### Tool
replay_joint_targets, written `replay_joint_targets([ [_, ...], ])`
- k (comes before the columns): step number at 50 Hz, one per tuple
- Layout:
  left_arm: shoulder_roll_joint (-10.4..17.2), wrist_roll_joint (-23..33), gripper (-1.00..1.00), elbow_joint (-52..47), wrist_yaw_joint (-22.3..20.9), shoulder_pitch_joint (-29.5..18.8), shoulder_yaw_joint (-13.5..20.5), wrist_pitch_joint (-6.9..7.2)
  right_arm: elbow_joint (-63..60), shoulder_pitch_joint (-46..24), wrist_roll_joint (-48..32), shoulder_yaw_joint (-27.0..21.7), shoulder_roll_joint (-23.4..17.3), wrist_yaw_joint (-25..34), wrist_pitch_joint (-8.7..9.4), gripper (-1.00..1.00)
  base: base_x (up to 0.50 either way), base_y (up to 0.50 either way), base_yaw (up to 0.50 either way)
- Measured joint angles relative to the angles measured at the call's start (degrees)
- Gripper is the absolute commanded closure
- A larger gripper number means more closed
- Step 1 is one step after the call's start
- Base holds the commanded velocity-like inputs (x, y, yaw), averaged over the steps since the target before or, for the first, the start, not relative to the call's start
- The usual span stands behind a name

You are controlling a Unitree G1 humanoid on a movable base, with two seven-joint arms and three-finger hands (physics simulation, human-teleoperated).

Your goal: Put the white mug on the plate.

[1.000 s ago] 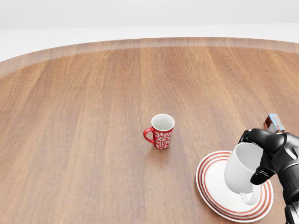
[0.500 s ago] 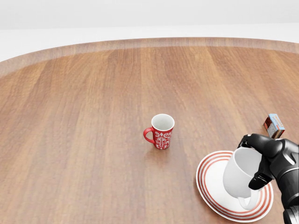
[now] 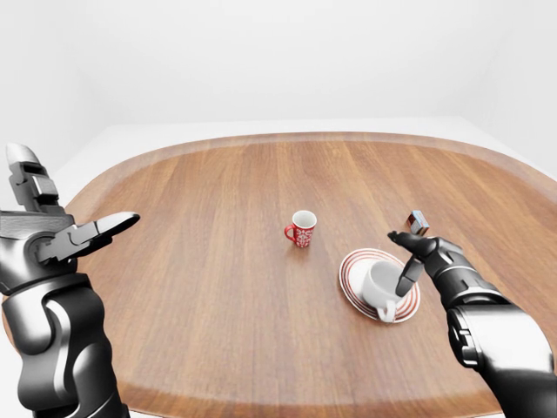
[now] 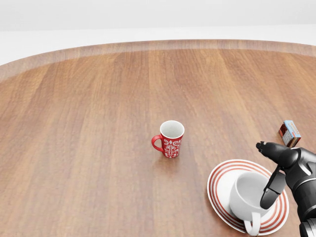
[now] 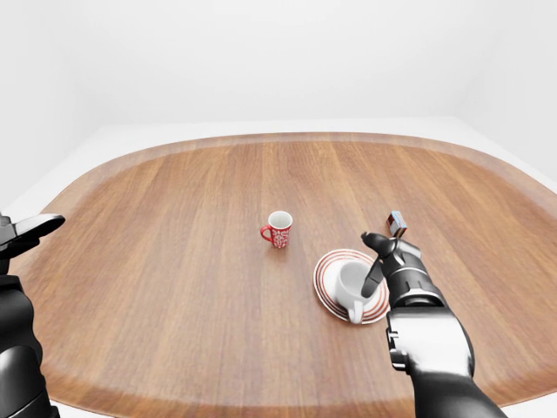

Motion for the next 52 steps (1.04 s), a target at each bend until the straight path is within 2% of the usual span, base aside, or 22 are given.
replay_joint_targets([
  [14,-0.1,0.2,-1.00,0.1,-0.1,0.1,-0.1,0.00,-0.4,-1.6,0.6,-0.4,0.1,0.2,0.00,-1.00,0.00,0.00,0.00],
  [31,-0.1,0.2,-1.00,0.2,-0.2,0.2,0.0,0.00,-10.0,-14.4,-1.3,-0.9,-3.7,4.6,0.00,-1.00,0.00,0.00,0.00],
  [37,-0.1,0.3,-1.00,0.3,-0.3,0.2,-0.1,0.00,-18.7,-18.6,-2.5,-2.6,-5.0,1.3,0.00,-1.00,0.00,0.00,0.00],
  [42,-0.1,0.3,-1.00,0.3,-0.3,0.1,-0.1,0.00,-25.3,-21.1,-2.5,-4.1,-5.8,-3.9,0.00,-1.00,0.00,0.00,0.00],
  [52,-0.1,0.4,-1.00,0.2,-0.3,0.2,-0.1,0.00,-35.0,-22.3,-1.8,-5.9,-6.8,-11.6,0.00,-1.00,0.00,0.00,0.00],
])
